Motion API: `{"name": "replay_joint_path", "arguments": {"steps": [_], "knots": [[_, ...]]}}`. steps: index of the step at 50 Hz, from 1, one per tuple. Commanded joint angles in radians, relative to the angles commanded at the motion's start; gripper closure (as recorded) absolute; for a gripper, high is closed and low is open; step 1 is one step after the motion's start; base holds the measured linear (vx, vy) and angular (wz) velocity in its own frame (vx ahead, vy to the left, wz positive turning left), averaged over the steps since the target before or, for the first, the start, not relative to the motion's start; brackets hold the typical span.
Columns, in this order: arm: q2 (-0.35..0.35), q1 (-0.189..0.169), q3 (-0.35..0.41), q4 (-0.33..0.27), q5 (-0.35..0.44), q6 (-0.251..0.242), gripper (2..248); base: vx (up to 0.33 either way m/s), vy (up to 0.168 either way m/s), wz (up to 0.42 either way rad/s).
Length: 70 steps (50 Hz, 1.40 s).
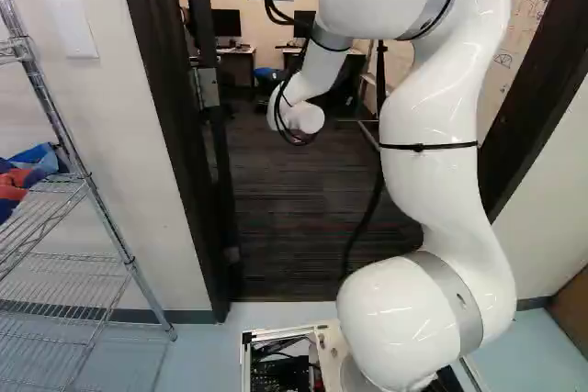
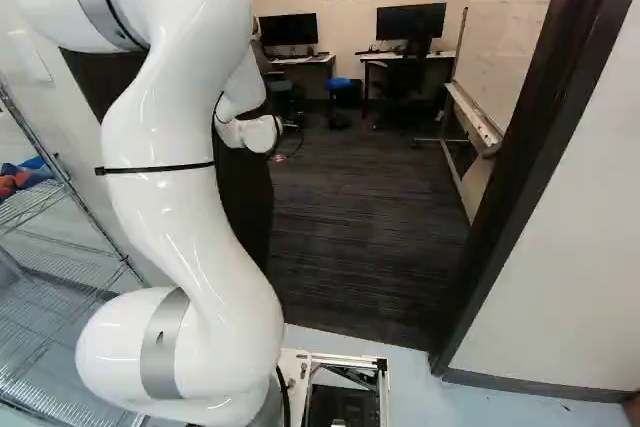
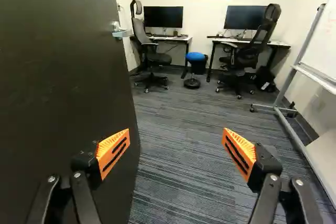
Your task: Open the door and move inside
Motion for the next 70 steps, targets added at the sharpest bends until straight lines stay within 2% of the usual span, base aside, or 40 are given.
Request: {"name": "replay_joint_path", "arguments": {"steps": [35,70], "knots": [[0.048,-0.091,0.060,0.000,0.000,0.000,3,0.000,0.000,0.000],[0.165,-0.178,0.202,0.000,0.000,0.000,3,0.000,0.000,0.000]]}}
